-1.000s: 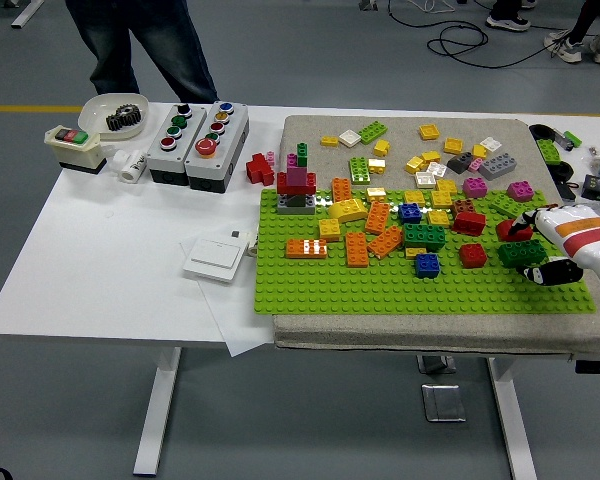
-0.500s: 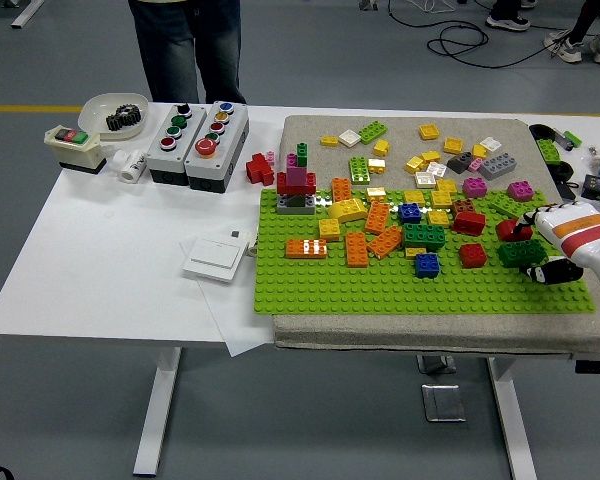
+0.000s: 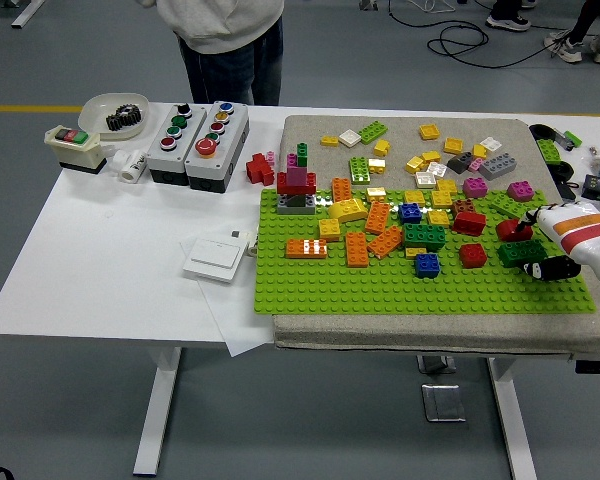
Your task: Pick up the brick,pile it on top of brick,press brick,pick up the brick,pile it on top of brick,press brick
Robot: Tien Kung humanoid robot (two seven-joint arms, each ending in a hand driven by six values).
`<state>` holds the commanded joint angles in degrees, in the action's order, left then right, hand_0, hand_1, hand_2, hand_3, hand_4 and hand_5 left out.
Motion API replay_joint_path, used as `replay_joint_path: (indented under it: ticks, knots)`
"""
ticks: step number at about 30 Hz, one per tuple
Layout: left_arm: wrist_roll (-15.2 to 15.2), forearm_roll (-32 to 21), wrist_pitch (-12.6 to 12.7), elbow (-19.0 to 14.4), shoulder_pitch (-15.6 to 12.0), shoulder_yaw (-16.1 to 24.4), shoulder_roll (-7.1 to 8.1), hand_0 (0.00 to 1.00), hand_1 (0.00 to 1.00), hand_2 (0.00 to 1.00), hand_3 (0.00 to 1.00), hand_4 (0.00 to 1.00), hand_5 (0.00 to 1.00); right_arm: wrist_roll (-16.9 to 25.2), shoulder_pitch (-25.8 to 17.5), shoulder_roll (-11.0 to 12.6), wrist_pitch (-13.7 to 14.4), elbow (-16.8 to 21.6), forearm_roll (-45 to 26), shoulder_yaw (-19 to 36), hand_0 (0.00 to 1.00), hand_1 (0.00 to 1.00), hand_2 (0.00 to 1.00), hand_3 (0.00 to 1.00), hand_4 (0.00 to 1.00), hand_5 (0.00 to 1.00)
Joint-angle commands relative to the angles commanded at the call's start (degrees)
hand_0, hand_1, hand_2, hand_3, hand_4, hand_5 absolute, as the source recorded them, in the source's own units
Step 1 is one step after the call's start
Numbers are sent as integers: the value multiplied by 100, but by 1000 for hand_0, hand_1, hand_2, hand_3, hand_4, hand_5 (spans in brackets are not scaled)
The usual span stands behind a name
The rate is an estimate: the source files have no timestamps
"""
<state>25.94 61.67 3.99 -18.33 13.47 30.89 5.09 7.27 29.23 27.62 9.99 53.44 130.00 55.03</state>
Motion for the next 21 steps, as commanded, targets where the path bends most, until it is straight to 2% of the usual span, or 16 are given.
replay_joint_path:
  ticks: [15,21]
  knots:
    - [1,-9,-5,-6,24,-6,12,689,709,747,590,673,659,33,158,-107,10,-364,0,-25,559,616,647,576,743,390]
    - [-1,-34,0,-6,35,-18,10,688,709,747,590,673,660,39,190,-117,-55,-441,0,-37,554,609,638,572,760,387]
